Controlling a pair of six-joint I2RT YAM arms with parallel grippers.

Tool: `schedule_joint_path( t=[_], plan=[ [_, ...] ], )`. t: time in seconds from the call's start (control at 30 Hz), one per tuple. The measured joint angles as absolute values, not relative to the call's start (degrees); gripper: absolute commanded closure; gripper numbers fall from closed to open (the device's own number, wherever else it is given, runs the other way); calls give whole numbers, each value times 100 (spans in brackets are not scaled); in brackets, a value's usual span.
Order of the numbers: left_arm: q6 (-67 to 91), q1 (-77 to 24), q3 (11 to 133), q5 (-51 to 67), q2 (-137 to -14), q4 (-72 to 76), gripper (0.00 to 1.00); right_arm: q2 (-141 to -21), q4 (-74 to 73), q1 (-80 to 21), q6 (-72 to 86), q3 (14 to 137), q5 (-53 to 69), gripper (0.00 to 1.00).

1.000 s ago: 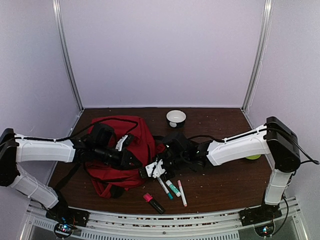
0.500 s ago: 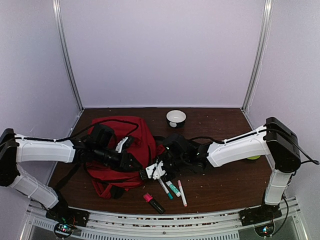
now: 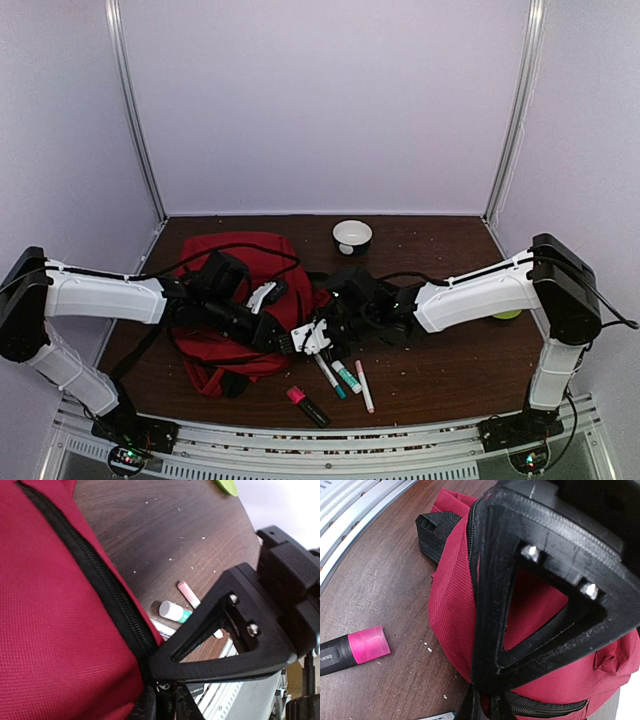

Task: Pack the student bag
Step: Zip the largest pocket of the bag in the student bag.

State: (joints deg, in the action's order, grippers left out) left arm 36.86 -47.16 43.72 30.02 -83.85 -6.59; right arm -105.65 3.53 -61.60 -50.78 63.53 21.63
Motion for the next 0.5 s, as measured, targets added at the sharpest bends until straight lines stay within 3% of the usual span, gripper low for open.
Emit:
schedule_joint_path(
  t=[0.2, 0.5],
  plan=[
    [3682, -4716, 4405, 2969, -8433, -707, 77, -10562, 331, -6158, -5072, 6353, 2165, 100],
    [4342, -4571, 4230, 3380, -8433, -191, 88, -10521, 311, -6147, -5072, 6353, 2174, 100]
  ],
)
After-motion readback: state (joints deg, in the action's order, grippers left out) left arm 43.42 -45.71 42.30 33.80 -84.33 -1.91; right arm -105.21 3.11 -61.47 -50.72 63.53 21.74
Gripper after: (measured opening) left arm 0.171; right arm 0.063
